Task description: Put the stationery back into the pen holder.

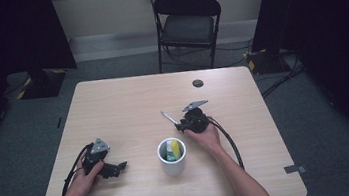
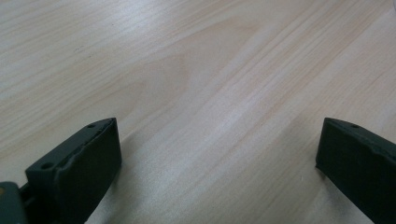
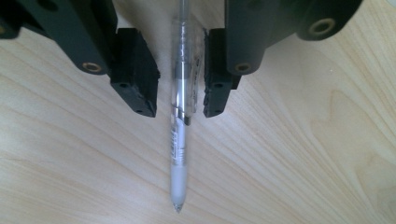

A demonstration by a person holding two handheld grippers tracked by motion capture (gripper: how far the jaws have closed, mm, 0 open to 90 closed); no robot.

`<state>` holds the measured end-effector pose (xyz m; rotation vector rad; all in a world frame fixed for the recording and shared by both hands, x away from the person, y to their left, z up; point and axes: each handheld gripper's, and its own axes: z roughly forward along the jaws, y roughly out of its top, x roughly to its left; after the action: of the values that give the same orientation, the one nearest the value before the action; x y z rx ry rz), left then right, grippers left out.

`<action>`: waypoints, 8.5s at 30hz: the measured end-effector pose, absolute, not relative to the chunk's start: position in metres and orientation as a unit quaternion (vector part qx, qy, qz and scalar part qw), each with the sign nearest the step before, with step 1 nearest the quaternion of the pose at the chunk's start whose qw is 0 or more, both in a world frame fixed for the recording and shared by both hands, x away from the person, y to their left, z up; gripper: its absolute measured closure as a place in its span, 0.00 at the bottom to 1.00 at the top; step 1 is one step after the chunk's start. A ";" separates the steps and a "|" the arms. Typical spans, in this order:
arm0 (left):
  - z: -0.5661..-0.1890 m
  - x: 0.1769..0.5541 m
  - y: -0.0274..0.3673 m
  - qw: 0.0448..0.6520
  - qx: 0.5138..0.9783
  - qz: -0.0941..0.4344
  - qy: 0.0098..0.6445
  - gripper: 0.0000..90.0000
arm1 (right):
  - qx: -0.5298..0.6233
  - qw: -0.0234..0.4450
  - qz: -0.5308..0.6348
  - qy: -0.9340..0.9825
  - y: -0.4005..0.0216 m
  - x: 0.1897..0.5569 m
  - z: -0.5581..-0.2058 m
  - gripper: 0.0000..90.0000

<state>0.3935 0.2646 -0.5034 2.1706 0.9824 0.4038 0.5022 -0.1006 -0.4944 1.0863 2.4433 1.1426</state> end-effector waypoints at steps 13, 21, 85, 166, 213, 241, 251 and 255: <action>-0.503 0.393 0.265 0.355 0.840 0.156 0.380 0.00 | 0.365 0.129 0.384 0.838 -0.112 0.494 -0.494 0.84; -0.503 0.393 0.265 0.354 0.840 0.156 0.380 0.00 | 0.369 0.118 0.384 0.838 -0.127 0.485 -0.494 0.85; -0.503 0.393 0.265 0.355 0.840 0.156 0.380 0.00 | 0.324 0.132 0.359 0.865 -0.131 0.433 -0.490 0.79; -0.503 0.394 0.265 0.355 0.840 0.156 0.380 0.00 | 0.227 0.098 0.608 0.754 -0.109 0.383 -0.367 0.89; -0.503 0.393 0.265 0.355 0.840 0.156 0.380 0.00 | 0.217 0.083 0.553 0.800 -0.108 0.373 -0.397 0.89; -0.503 0.395 0.265 0.355 0.841 0.156 0.377 0.00 | 0.230 0.062 0.556 0.796 -0.114 0.371 -0.409 0.79; -0.503 0.395 0.265 0.355 0.841 0.156 0.377 0.00 | 0.263 0.083 0.565 0.778 -0.133 0.379 -0.400 0.70; -0.503 0.395 0.265 0.355 0.841 0.156 0.377 0.00 | 0.275 0.092 0.567 0.771 -0.141 0.382 -0.397 0.65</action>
<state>0.3951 0.2647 -0.5034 2.1742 0.9732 0.4028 0.3816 -0.1414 -0.3972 0.8166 2.2903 1.6842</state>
